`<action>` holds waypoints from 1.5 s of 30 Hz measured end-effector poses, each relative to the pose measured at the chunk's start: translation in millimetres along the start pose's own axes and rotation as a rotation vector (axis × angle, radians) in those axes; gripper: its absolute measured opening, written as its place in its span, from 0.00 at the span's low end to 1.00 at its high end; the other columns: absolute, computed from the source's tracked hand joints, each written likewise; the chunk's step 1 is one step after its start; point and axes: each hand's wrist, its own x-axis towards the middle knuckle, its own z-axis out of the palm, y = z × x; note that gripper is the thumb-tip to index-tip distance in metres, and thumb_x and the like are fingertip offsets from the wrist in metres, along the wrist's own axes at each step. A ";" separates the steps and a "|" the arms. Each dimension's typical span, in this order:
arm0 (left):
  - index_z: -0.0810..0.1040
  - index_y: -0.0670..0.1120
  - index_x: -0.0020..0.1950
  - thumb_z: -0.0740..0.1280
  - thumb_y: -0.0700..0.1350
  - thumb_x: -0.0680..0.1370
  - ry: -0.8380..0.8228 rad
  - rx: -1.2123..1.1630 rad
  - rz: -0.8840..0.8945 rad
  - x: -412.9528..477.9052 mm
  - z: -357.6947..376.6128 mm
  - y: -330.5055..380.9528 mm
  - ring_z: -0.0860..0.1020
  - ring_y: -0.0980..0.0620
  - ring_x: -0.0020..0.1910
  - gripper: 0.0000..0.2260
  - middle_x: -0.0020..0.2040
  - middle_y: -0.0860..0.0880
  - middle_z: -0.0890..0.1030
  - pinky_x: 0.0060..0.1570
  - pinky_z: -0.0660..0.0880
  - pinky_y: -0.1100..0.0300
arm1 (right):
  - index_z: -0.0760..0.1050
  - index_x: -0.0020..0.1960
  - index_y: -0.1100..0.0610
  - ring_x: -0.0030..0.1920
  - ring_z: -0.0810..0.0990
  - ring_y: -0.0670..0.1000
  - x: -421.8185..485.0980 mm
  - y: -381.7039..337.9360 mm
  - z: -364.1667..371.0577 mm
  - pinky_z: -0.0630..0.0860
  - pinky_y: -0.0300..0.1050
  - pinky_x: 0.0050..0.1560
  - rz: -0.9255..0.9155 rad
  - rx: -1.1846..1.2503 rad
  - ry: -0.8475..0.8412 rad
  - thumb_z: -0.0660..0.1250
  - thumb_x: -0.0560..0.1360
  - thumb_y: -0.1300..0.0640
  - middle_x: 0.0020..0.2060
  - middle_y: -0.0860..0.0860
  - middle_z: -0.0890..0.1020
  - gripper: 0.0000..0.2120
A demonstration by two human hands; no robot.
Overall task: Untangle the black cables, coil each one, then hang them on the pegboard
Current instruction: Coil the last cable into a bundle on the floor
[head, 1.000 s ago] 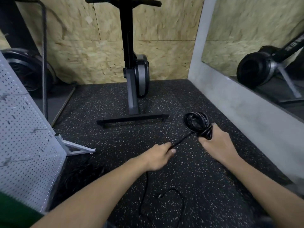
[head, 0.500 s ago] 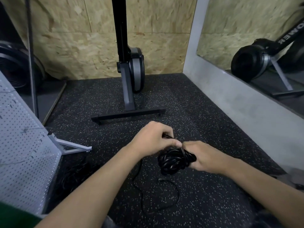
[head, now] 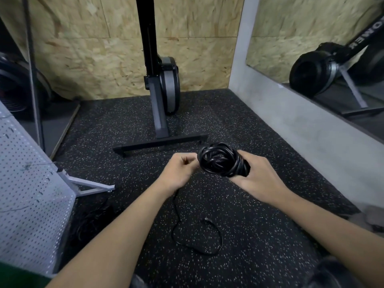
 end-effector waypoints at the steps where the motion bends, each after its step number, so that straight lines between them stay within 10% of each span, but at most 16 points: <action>1: 0.85 0.45 0.44 0.66 0.48 0.85 -0.055 0.012 0.004 -2.1 6.7 -1.1 0.63 0.49 0.30 0.14 0.33 0.38 0.72 0.32 0.61 0.56 | 0.79 0.47 0.53 0.34 0.78 0.48 -1.3 -0.8 0.5 0.74 0.40 0.36 0.011 0.018 0.019 0.76 0.74 0.58 0.36 0.49 0.82 0.06; 6: 0.81 0.49 0.51 0.57 0.54 0.88 -0.180 0.334 -0.078 -7.3 41.2 1.7 0.67 0.54 0.26 0.16 0.30 0.55 0.70 0.31 0.64 0.57 | 0.78 0.51 0.47 0.40 0.82 0.47 6.1 13.3 -13.5 0.74 0.42 0.38 0.280 0.089 0.216 0.74 0.76 0.53 0.39 0.47 0.84 0.07; 10: 0.73 0.46 0.55 0.57 0.50 0.88 -0.353 0.622 -0.078 -18.8 73.5 18.8 0.75 0.52 0.38 0.10 0.46 0.47 0.77 0.36 0.68 0.56 | 0.69 0.56 0.49 0.42 0.82 0.54 3.5 49.0 -13.8 0.81 0.53 0.42 0.398 -0.228 0.101 0.69 0.76 0.56 0.44 0.50 0.82 0.12; 15: 0.80 0.48 0.58 0.61 0.52 0.86 -0.266 1.084 0.387 -23.7 71.0 57.6 0.77 0.50 0.43 0.11 0.51 0.49 0.82 0.43 0.73 0.56 | 0.68 0.58 0.53 0.50 0.82 0.59 -1.4 61.8 6.9 0.76 0.51 0.45 0.369 -0.539 -0.180 0.69 0.77 0.55 0.50 0.53 0.80 0.14; 20: 0.85 0.52 0.45 0.77 0.57 0.75 -0.035 0.794 0.443 -13.9 33.1 59.7 0.80 0.57 0.43 0.10 0.42 0.57 0.83 0.45 0.78 0.55 | 0.72 0.53 0.46 0.42 0.83 0.50 -1.9 53.0 4.3 0.82 0.55 0.44 0.084 -0.393 -0.345 0.72 0.76 0.54 0.43 0.45 0.81 0.11; 24: 0.87 0.53 0.40 0.84 0.54 0.67 -0.152 0.400 0.223 -9.3 15.8 47.4 0.83 0.56 0.42 0.09 0.39 0.55 0.86 0.47 0.79 0.56 | 0.74 0.51 0.48 0.44 0.77 0.42 -7.0 35.3 2.0 0.77 0.44 0.46 -0.215 -0.321 -0.409 0.71 0.78 0.53 0.43 0.42 0.76 0.06; 31: 0.89 0.47 0.52 0.72 0.46 0.79 -0.213 -0.179 -0.022 -5.1 2.2 6.9 0.84 0.48 0.48 0.07 0.49 0.43 0.87 0.53 0.80 0.54 | 0.77 0.48 0.54 0.41 0.79 0.47 -11.9 14.0 6.6 0.75 0.40 0.43 -0.285 -0.018 -0.199 0.74 0.78 0.60 0.42 0.45 0.79 0.06; 36: 0.87 0.46 0.48 0.62 0.40 0.86 -0.298 -0.423 -0.293 -0.3 3.4 -15.6 0.69 0.54 0.33 0.14 0.36 0.47 0.71 0.39 0.73 0.59 | 0.78 0.50 0.52 0.36 0.78 0.46 -7.7 20.3 6.2 0.74 0.39 0.38 -0.153 0.002 0.041 0.75 0.75 0.62 0.39 0.45 0.80 0.09; 45: 0.81 0.46 0.48 0.57 0.50 0.88 -0.139 0.490 -0.032 -10.1 68.6 17.6 0.69 0.58 0.25 0.17 0.31 0.53 0.75 0.31 0.67 0.59 | 0.71 0.52 0.49 0.37 0.81 0.48 6.3 46.9 2.7 0.81 0.51 0.41 0.297 -0.132 0.200 0.69 0.76 0.55 0.40 0.48 0.82 0.08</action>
